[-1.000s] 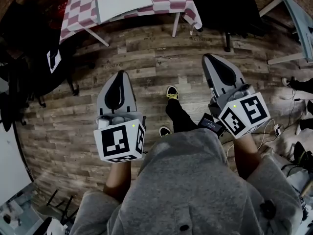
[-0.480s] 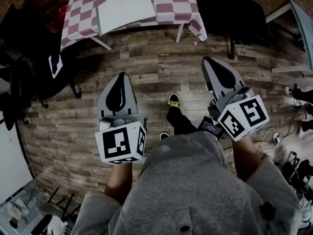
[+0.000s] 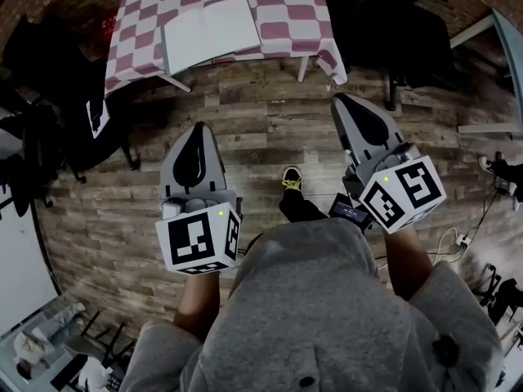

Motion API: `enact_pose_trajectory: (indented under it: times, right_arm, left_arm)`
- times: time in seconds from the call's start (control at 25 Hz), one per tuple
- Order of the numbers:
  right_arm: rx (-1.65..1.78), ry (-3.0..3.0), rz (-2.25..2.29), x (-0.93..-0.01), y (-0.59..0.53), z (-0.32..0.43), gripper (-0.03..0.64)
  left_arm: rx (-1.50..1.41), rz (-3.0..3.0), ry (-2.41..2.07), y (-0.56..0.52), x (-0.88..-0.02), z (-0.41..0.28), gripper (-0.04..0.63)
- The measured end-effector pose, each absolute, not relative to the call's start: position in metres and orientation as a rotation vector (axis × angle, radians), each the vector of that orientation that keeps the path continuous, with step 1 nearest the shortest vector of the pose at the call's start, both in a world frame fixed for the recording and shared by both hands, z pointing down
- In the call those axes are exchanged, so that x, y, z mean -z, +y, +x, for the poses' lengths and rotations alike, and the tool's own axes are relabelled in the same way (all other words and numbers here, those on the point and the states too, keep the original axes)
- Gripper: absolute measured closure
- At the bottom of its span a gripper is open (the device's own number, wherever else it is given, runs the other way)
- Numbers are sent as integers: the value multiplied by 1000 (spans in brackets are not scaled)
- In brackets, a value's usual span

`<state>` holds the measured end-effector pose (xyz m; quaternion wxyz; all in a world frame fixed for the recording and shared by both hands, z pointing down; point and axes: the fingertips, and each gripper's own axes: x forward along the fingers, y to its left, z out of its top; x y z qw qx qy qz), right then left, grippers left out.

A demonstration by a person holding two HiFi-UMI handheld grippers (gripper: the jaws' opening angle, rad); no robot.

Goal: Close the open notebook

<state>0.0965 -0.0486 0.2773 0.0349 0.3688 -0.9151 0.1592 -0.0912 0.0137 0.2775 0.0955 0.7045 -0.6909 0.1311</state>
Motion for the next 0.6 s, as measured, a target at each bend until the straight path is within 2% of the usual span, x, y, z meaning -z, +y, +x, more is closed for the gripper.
enact_pose_trajectory:
  times: [0.6]
  right_arm:
    - [-453,-2878,1056,-266,-82,92,592]
  left_arm:
    - [-385,2069,-2134,-15,-258,-88,592]
